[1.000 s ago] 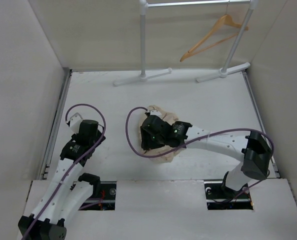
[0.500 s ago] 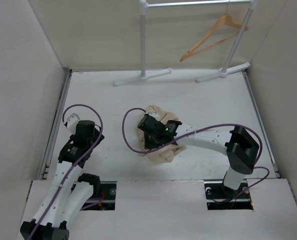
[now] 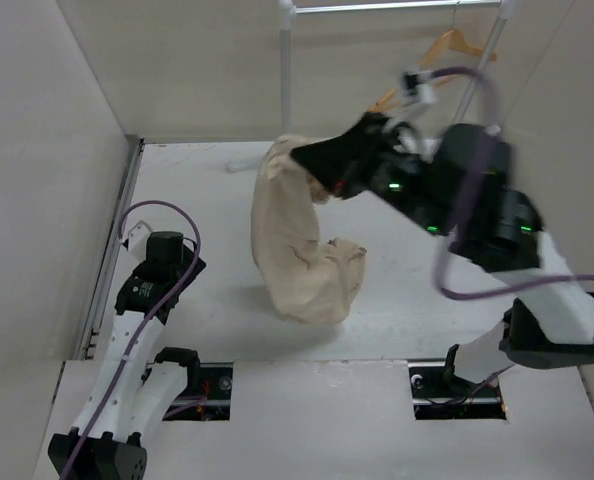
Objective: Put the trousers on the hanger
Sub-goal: Flatten out the trousers at the center of the board.
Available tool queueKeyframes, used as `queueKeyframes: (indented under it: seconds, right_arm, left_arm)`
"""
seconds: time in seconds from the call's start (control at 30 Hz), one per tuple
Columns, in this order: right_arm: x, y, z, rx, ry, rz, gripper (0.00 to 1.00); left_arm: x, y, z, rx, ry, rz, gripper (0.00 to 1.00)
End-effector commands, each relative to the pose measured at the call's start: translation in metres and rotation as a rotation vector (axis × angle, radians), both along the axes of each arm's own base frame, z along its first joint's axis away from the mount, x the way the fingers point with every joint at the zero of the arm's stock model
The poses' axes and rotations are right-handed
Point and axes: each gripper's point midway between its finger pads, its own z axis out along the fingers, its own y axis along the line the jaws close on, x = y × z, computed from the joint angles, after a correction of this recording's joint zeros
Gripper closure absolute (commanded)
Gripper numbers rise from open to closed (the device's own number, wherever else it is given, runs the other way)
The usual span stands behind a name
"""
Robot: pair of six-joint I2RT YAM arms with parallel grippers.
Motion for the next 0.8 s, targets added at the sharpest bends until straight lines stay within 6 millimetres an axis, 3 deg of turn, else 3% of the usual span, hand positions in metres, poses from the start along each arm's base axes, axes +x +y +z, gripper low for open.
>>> queueKeyframes:
  seconds: [0.0,0.07,0.13,0.2,0.37,0.47,0.53,0.67,0.77]
  right_arm:
    - [-0.018,-0.113,0.107,0.177,-0.214,-0.211,0.96]
    - [-0.015,-0.151,0.115,0.186,-0.25,-0.326,0.96]
    - [-0.005,-0.179,0.092,0.138,-0.245,-0.438,0.97]
    - [0.011,-0.213,0.054,0.092,-0.232,-0.569,0.97]
    - [0.049,-0.295,-0.077,-0.037,-0.089,-0.882,0.97]
    - [0.068,-0.316,-0.14,-0.041,0.029,-0.912,0.97]
    - [0.073,-0.321,-0.168,0.008,0.104,-0.89,0.98]
    - [0.077,-0.336,-0.195,0.048,0.167,-0.893,0.98]
    - [0.077,-0.332,-0.202,0.033,0.18,-0.888,0.98]
  left_arm:
    - [0.017,0.0,0.041,-0.042,-0.114,0.013,0.41]
    - [0.02,-0.002,0.055,-0.067,-0.147,0.009,0.39]
    - [0.022,-0.003,0.063,-0.083,-0.166,0.002,0.36]
    - [0.024,-0.014,0.061,-0.112,-0.162,-0.044,0.35]
    - [0.008,-0.043,0.022,-0.16,-0.052,-0.164,0.35]
    - [-0.004,-0.064,-0.002,-0.165,0.034,-0.256,0.36]
    - [-0.012,-0.083,-0.021,-0.157,0.103,-0.337,0.36]
    - [-0.016,-0.12,-0.043,-0.095,0.161,-0.466,0.34]
    - [-0.007,-0.145,-0.059,-0.063,0.178,-0.519,0.31]
